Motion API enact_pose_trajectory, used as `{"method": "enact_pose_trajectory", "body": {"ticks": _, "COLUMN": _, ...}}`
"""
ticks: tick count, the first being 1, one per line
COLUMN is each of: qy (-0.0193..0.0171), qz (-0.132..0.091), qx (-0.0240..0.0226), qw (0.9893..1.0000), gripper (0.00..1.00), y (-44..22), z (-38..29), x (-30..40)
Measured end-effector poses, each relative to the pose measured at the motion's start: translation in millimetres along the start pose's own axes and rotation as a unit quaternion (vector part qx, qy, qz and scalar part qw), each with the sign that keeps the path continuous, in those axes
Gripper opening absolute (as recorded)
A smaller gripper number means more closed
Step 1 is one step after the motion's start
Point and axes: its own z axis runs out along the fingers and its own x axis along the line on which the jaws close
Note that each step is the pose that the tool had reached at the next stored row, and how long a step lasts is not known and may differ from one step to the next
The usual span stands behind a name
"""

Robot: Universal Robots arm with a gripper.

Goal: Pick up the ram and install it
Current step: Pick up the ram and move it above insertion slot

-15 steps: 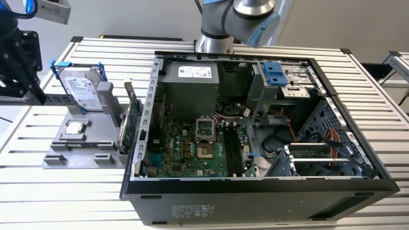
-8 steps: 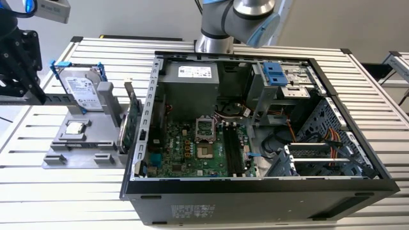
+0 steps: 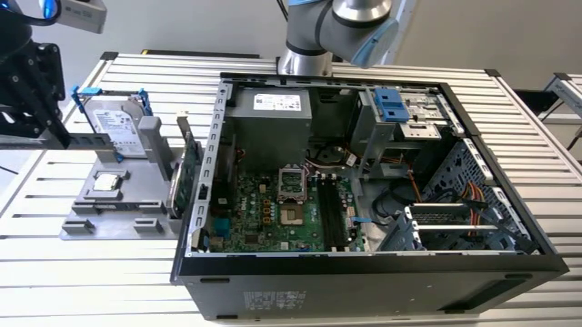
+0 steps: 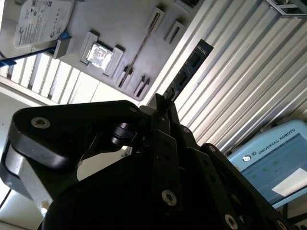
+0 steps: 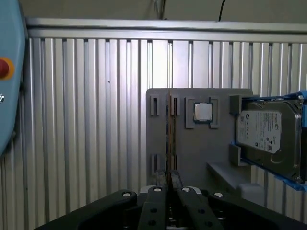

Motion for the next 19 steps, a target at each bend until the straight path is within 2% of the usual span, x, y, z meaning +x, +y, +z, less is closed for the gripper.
{"method": "enact_pose_trajectory", "body": {"ticks": 19, "qy": 0.0, "qz": 0.0, "qx": 0.0, "qw": 1.0, "gripper": 0.0, "y": -15.3, "z": -0.2, "x": -0.2}}
